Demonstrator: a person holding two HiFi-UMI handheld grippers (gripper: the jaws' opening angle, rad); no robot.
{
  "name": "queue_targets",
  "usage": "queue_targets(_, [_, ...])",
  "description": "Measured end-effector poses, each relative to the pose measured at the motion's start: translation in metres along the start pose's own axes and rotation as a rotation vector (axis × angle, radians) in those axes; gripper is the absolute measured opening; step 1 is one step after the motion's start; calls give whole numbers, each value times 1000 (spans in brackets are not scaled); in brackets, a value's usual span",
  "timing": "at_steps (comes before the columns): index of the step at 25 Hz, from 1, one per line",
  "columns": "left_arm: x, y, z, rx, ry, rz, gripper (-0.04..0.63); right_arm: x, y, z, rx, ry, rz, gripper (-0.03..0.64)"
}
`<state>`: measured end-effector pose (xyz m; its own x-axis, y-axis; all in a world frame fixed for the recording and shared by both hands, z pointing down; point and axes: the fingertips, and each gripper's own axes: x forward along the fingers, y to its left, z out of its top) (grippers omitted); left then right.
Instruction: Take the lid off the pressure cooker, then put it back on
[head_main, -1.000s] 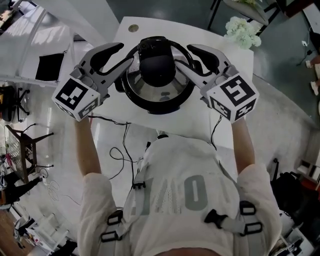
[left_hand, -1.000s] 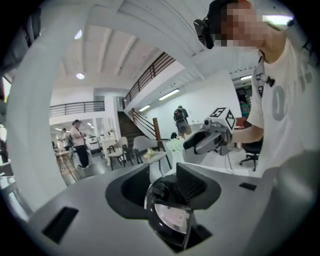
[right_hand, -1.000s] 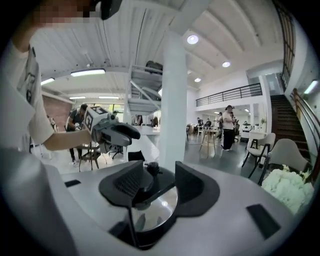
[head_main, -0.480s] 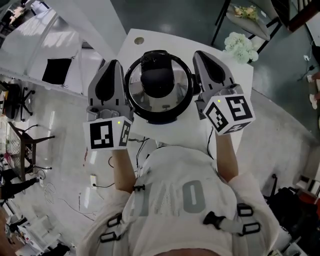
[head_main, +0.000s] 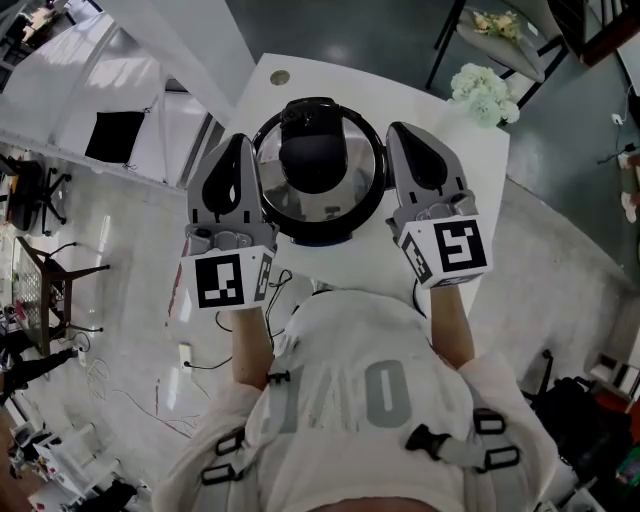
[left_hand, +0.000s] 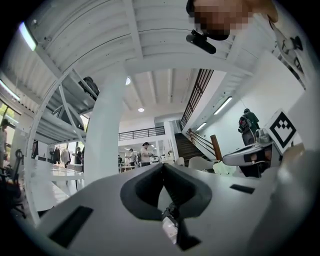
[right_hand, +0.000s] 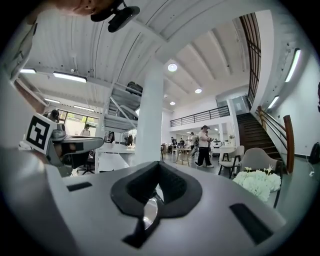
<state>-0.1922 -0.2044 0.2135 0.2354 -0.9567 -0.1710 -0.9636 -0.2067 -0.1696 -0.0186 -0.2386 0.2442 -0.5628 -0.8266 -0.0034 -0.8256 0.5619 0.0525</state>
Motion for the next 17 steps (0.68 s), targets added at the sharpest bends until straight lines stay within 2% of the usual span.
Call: queue_targets(17, [-2,-2,-6,6,26,-20,18,-3,-2,-9,2,27,0,8])
